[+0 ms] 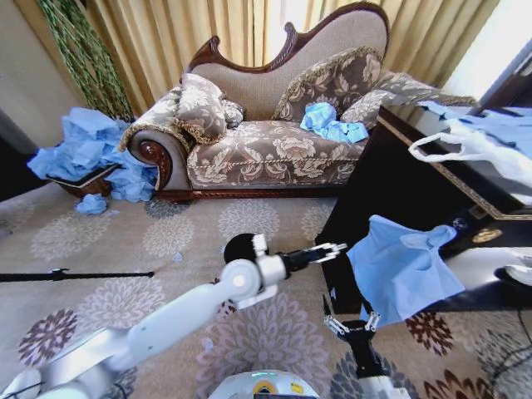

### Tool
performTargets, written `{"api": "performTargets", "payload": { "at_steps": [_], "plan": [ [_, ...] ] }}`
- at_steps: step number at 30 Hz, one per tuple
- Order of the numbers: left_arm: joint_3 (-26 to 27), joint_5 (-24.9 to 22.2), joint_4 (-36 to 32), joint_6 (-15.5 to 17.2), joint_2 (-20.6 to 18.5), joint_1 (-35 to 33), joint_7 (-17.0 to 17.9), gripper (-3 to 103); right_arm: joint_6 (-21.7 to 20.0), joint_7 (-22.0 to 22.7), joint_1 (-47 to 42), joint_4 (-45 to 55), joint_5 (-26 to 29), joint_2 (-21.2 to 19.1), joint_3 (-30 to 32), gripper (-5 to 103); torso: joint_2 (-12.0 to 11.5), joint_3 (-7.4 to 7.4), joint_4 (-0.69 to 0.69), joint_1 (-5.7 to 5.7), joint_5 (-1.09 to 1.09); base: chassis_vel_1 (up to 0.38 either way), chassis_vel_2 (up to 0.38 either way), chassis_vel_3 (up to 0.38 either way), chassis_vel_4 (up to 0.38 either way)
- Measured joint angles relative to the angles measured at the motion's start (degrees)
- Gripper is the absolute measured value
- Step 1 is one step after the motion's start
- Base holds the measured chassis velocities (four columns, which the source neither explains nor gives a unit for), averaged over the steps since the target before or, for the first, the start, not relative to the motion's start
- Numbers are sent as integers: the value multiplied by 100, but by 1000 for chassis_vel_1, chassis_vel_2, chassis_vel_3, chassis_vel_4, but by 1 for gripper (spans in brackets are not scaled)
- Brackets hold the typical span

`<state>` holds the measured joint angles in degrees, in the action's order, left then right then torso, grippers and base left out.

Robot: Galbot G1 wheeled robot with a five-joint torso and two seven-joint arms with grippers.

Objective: Place a garbage bag over the trash bin.

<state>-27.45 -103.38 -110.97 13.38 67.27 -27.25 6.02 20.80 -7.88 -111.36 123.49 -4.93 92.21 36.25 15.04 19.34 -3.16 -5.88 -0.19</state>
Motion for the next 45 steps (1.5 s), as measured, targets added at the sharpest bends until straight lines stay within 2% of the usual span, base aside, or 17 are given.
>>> {"api": "performTargets", "payload": {
  "at_steps": [3,5,7,10,12,13,18,24,28,35,36,40,42,45],
  "plan": [
    [-84,2,162,14,227,128,32,83,0,19,16,-27,5,2,17,100,0,0,0,0,0,0,0,0,0],
    [-129,121,434,37,555,272,67,81,2,49,34,-50,12,2,25,100,0,0,-1,0,1,0,0,0,0],
    [-129,133,494,45,633,295,85,78,2,53,35,-50,14,1,24,100,0,0,-1,0,1,0,0,0,0],
    [-148,160,697,64,883,379,97,61,19,55,16,-32,9,0,18,100,0,0,0,0,0,0,0,0,0],
    [-158,167,739,67,946,403,97,61,24,56,2,-18,8,0,18,100,0,0,0,0,-1,0,0,0,0],
    [-174,197,805,70,1024,439,95,56,40,60,-9,-14,7,-1,21,100,0,0,-1,0,0,0,0,0,0],
    [-233,229,973,97,1224,542,48,56,20,97,-11,50,15,-3,35,100,0,0,0,0,-1,0,0,0,0],
    [-359,408,1222,102,1563,586,14,62,6,130,37,17,27,-5,29,100,0,0,-1,0,0,0,0,0,0],
    [-359,487,1294,107,1699,506,9,58,14,174,44,6,45,-6,22,100,0,0,-1,0,0,0,0,0,0],
    [-350,677,1499,108,1883,454,-20,38,21,193,72,-15,105,-7,37,100,0,0,-1,0,0,0,0,0,0],
    [-350,677,1499,108,1883,454,-20,38,21,193,72,-15,105,-7,37,100,0,0,-1,0,0,0,0,0,0],
    [-329,681,1511,111,1830,463,-70,23,21,215,82,-19,147,-7,51,100,0,0,-1,0,-1,0,0,0,0],
    [-325,679,1511,111,1816,463,-74,23,21,220,86,-22,151,-7,51,100,0,0,-1,0,-1,0,0,0,0],
    [-323,675,1520,112,1790,460,-93,11,16,229,107,-39,155,-7,50,100,0,0,0,0,-1,0,0,0,0]
  ]
}}
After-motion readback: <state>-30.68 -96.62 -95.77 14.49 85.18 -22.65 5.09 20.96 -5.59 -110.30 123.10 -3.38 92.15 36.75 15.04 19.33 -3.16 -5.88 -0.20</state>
